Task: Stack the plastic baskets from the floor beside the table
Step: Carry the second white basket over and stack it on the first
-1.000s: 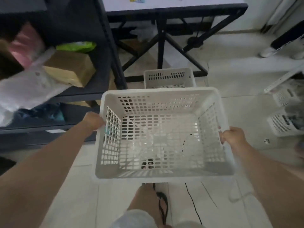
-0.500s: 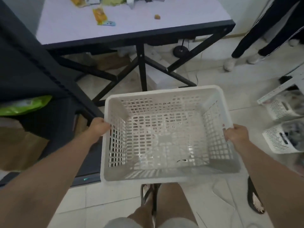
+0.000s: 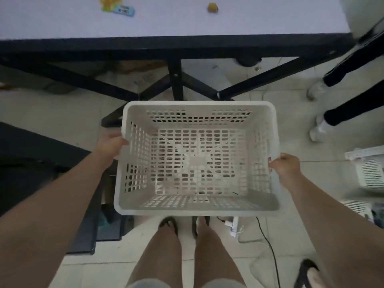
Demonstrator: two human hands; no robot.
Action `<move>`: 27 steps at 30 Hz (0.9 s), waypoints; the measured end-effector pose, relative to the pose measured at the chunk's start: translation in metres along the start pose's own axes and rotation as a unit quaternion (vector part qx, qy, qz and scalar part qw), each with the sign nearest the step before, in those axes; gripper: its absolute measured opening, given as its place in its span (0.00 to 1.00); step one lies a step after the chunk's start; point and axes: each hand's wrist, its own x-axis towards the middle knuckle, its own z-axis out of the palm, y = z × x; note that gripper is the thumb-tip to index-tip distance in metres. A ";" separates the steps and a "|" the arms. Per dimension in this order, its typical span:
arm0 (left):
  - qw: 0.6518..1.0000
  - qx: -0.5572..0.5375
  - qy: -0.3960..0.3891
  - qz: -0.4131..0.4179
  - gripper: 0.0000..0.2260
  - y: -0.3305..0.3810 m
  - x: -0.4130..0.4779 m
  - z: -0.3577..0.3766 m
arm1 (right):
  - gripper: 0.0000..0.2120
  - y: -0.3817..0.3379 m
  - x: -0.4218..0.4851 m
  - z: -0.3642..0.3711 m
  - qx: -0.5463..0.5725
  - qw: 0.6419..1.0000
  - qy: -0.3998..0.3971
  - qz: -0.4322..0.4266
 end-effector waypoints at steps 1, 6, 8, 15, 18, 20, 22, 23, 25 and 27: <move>1.000 -0.006 0.009 -0.013 0.08 0.001 0.011 0.006 | 0.03 -0.006 0.010 0.006 0.000 1.000 -0.002 -0.003; 0.998 -0.010 0.029 -0.051 0.10 -0.008 0.090 0.032 | 0.14 -0.027 0.066 0.048 -0.002 1.000 -0.021 0.007; 0.998 -0.025 0.015 -0.057 0.05 -0.015 0.122 0.044 | 0.18 -0.029 0.089 0.072 -0.003 1.000 -0.020 0.006; 0.993 -0.096 0.009 -0.070 0.19 -0.035 0.165 0.077 | 0.20 -0.034 0.115 0.112 -0.101 0.994 -0.034 0.002; 0.994 -0.063 0.041 -0.083 0.31 -0.031 0.136 0.069 | 0.27 -0.059 0.084 0.094 -0.197 0.976 -0.093 0.013; 0.995 -0.022 0.035 -0.090 0.32 -0.019 0.112 0.055 | 0.28 -0.080 0.056 0.080 -0.255 0.958 -0.128 -0.006; 0.996 0.007 0.010 -0.091 0.30 -0.004 0.090 0.037 | 0.28 -0.099 0.032 0.072 -0.292 0.940 -0.174 -0.023; 0.996 0.022 -0.003 -0.088 0.28 0.004 0.080 0.027 | 0.25 -0.110 0.019 0.070 -0.307 0.931 -0.197 -0.032; 0.995 0.051 -0.008 -0.086 0.27 0.019 0.060 0.006 | 0.17 -0.132 -0.011 0.070 -0.337 0.907 -0.243 -0.065; 0.995 0.068 -0.005 -0.078 0.24 0.029 0.048 -0.011 | 0.15 -0.148 -0.033 0.074 -0.358 0.889 -0.266 -0.105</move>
